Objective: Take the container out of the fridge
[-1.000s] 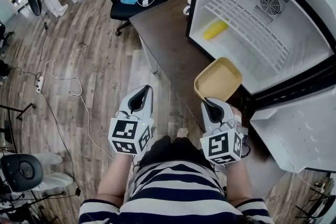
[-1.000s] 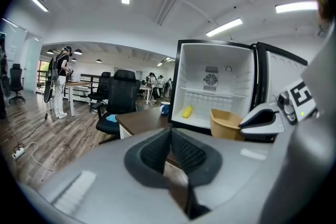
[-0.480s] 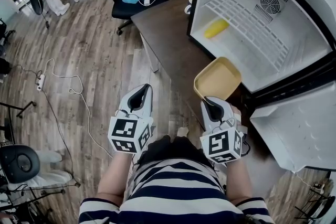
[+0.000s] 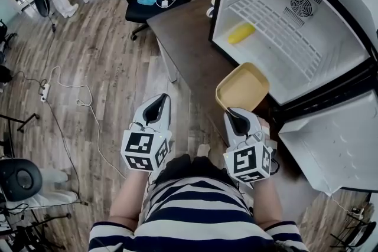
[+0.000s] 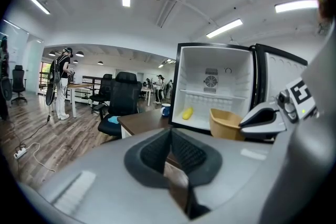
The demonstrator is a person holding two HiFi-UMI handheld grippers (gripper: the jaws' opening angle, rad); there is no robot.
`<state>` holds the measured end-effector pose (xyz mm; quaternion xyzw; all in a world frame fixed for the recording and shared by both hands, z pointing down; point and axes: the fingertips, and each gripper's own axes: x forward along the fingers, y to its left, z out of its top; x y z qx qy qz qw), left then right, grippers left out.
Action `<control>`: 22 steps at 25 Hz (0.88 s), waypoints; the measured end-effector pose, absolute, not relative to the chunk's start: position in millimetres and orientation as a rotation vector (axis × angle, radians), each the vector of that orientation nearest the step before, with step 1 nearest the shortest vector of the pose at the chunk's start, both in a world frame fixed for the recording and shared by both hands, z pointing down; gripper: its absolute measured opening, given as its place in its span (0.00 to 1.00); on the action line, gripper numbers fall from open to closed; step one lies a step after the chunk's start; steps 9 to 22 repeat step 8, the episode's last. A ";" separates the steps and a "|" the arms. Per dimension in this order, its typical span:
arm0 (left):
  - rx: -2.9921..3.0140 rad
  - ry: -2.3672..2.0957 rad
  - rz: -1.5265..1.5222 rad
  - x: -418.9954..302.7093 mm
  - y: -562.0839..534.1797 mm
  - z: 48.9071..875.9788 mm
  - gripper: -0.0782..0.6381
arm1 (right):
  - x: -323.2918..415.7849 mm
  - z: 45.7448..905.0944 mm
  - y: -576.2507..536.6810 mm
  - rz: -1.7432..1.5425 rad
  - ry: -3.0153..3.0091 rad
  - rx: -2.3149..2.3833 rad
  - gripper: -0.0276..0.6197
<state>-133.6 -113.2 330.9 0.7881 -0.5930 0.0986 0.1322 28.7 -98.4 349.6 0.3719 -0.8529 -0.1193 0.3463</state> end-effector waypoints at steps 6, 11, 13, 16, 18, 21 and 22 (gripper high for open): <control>2.291 -1.725 0.279 -134.8 -114.6 328.7 0.11 | 23.7 351.6 -97.5 -0.301 -2.225 0.945 0.07; 2.292 -1.727 0.278 -135.6 -114.9 328.8 0.11 | 22.1 352.5 -97.1 -0.298 -2.230 0.941 0.07; 2.292 -1.727 0.278 -135.6 -114.9 328.8 0.11 | 22.1 352.5 -97.1 -0.298 -2.230 0.941 0.07; 2.292 -1.727 0.278 -135.6 -114.9 328.8 0.11 | 22.1 352.5 -97.1 -0.298 -2.230 0.941 0.07; 2.292 -1.727 0.278 -135.6 -114.9 328.8 0.11 | 22.1 352.5 -97.1 -0.298 -2.230 0.941 0.07; 2.292 -1.727 0.278 -135.6 -114.9 328.8 0.11 | 22.1 352.5 -97.1 -0.298 -2.230 0.941 0.07; 2.292 -1.727 0.278 -135.6 -114.9 328.8 0.11 | 22.1 352.5 -97.1 -0.298 -2.230 0.941 0.07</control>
